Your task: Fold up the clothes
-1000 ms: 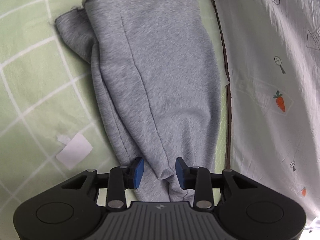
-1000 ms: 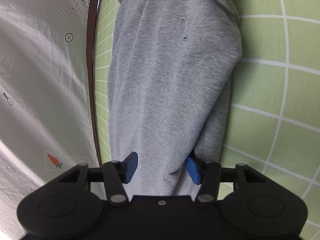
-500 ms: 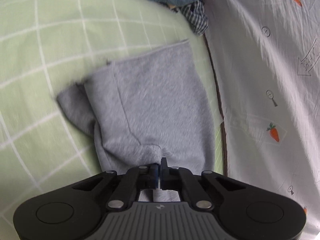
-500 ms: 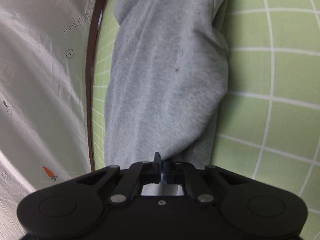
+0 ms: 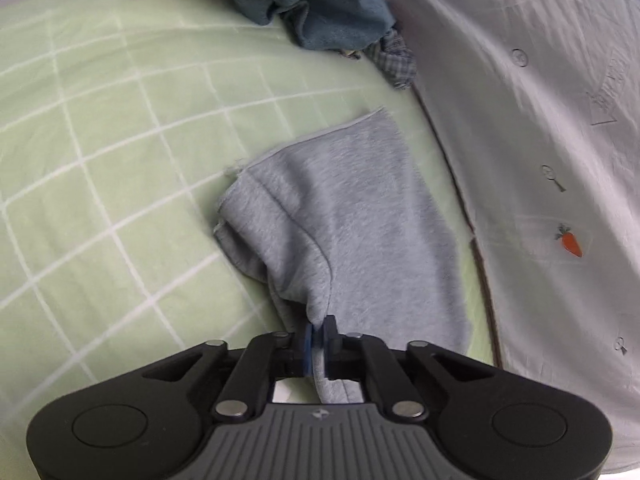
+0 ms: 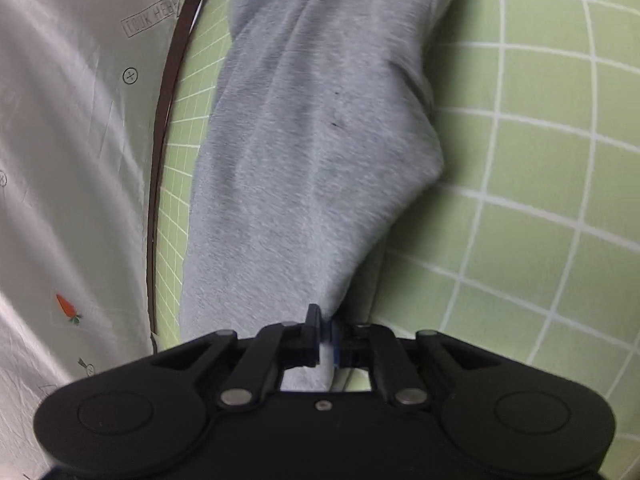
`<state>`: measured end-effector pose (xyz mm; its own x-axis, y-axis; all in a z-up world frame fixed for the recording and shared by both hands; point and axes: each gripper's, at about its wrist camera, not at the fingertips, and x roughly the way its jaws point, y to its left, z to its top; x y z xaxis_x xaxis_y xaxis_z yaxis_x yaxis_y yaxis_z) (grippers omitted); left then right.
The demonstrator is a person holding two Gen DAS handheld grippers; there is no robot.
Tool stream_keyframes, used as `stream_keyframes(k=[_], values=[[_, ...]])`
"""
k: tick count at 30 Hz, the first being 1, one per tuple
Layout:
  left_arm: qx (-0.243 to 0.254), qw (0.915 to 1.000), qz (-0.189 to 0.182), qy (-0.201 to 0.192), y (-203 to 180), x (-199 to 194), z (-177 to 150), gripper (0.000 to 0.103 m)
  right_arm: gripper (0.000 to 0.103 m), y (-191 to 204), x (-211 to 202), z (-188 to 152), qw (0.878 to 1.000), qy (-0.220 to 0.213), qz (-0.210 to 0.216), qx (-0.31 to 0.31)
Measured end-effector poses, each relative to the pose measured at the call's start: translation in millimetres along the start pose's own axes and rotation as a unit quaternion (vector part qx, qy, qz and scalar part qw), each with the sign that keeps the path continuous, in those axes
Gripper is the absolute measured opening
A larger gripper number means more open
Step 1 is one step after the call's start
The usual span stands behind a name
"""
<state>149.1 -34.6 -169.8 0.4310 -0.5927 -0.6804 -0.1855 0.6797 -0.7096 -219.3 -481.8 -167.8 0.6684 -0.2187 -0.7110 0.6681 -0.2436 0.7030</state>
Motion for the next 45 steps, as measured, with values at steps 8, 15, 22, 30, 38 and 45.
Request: stream_keyframes(k=[8, 15, 22, 30, 38, 45], values=[[0.068, 0.9974, 0.024, 0.006, -31.3, -1.4, -11.5, 0.043, 0.061, 12.5, -17.7, 5.6, 0.998, -0.014, 0.012, -0.056], [0.089, 0.9949, 0.018, 0.044, -41.7, -2.3, -67.4, 0.048, 0.091, 4.4, -41.9, 27.3, 0.994, -0.027, -0.021, -0.107], [0.110, 0.9914, 0.038, 0.060, -56.1, 0.3, -136.3, 0.054, 0.103, -22.0, -68.4, 79.8, 0.986, -0.059, -0.056, -0.145], [0.076, 0.9952, 0.056, 0.028, -60.6, -15.9, -192.4, 0.062, 0.103, -29.6, -75.5, 180.6, 0.978, -0.090, -0.066, -0.176], [-0.054, 0.9965, 0.052, -0.038, -23.6, -25.5, -176.9, 0.062, 0.103, -22.2, -61.1, 210.1, 0.972, -0.088, -0.064, -0.209], [-0.112, 0.9900, 0.024, -0.083, 3.4, -27.0, -118.2, 0.062, 0.103, -8.0, -47.7, 194.4, 0.967, -0.115, -0.096, -0.208]])
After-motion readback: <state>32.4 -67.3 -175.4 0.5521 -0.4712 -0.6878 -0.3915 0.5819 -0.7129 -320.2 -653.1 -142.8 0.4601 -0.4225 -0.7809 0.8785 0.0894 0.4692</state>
